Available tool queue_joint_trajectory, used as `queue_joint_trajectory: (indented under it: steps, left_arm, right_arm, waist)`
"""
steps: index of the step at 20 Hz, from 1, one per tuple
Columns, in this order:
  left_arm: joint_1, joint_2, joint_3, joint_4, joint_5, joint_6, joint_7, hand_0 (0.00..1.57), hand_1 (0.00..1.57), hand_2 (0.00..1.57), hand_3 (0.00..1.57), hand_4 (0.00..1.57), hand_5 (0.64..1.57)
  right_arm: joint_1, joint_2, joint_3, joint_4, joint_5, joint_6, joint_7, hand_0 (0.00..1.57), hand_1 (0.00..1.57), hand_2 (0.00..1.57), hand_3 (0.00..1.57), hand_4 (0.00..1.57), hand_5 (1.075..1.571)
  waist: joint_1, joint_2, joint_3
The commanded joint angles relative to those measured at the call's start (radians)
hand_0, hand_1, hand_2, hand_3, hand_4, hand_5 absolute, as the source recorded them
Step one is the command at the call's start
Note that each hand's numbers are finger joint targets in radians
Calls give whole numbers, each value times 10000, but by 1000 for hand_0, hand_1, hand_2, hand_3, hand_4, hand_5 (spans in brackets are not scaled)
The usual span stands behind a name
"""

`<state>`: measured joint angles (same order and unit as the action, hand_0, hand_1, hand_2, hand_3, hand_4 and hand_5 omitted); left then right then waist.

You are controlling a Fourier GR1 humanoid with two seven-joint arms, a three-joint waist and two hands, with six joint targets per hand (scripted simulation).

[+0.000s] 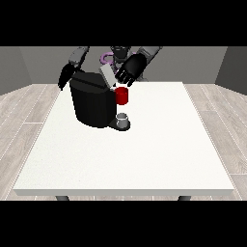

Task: Insert the coffee pod into the coffee machine and close the lid

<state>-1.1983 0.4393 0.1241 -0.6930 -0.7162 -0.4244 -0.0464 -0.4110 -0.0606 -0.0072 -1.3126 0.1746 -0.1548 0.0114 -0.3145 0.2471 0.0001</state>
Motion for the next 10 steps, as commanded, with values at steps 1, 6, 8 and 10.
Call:
queue_joint_trajectory:
  steps: [1,6,8,10]
  left_arm:
    - [81,-270,-264,-177,-180,142,-141,1188,1188,1258,1219,461,1571]
    - [-425,-154,-203,77,-228,22,-114,1260,1260,1292,1229,433,1571]
    - [-233,-337,-153,199,-141,5,-130,1251,1251,1290,1217,425,1571]
    - [-356,-408,-258,95,-156,-102,-318,1211,1211,1252,1220,432,1571]
  right_arm:
    - [52,-251,-563,418,-331,63,-552,0,0,0,0,0,1571]
    - [-694,-257,-644,406,-149,-236,-94,0,0,0,0,100,1571]
    - [-436,-61,-433,314,-21,-352,395,0,0,0,0,0,1571]
    - [-365,-56,-510,574,-77,-331,-185,0,0,0,0,0,1571]
  waist:
    - [318,239,5]
    - [376,651,4]
    - [411,174,1]
    - [493,448,4]
